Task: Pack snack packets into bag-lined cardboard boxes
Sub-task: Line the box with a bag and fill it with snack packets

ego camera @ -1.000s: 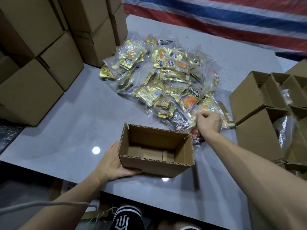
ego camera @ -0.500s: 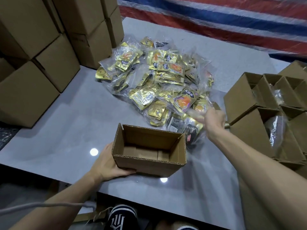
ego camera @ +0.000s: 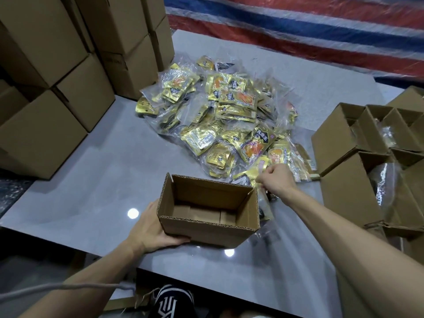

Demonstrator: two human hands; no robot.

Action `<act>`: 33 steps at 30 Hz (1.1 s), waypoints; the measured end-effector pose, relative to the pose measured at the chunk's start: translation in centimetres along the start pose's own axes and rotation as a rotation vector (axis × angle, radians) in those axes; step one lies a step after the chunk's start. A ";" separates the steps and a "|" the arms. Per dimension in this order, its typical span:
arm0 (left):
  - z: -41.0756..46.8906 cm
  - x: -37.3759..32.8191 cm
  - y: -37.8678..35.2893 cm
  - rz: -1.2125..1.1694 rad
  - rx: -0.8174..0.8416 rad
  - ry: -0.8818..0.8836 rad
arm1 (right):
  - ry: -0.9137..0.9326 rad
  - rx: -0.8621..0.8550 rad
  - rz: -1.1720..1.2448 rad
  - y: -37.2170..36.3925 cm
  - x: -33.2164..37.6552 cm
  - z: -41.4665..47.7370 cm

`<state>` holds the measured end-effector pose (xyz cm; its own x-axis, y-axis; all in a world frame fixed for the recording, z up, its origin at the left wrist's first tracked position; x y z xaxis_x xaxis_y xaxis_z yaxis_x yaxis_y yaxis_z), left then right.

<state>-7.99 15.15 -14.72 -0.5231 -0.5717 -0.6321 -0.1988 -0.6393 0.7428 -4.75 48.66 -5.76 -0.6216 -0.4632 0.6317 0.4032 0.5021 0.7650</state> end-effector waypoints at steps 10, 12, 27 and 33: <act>0.0 -0.3 0.6 -0.094 -0.055 0.010 | -0.009 0.118 -0.107 -2.7 0.9 -0.2; 0.1 -0.5 1.0 -0.115 -0.094 -0.001 | -0.003 0.131 -0.085 -2.0 1.0 0.0; 0.3 -0.4 0.9 -0.141 -0.119 -0.032 | -0.058 0.270 0.158 1.8 1.5 -2.0; 0.3 -0.5 1.0 -0.120 -0.137 -0.051 | -0.036 0.276 0.384 4.4 3.5 -2.5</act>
<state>-8.15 14.96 -13.57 -0.5448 -0.4619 -0.6999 -0.1498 -0.7676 0.6232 -3.44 47.40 0.08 -0.4868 -0.1829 0.8541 0.4181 0.8098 0.4117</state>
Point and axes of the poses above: each hand's wrist, its own z-axis towards the middle knuckle, its own y-axis out of the back of the hand, x = y × z, the point moved 9 cm from there along z, towards the middle knuckle, and after that the axes turned 15 degrees about -x, right-handed, at the moved point
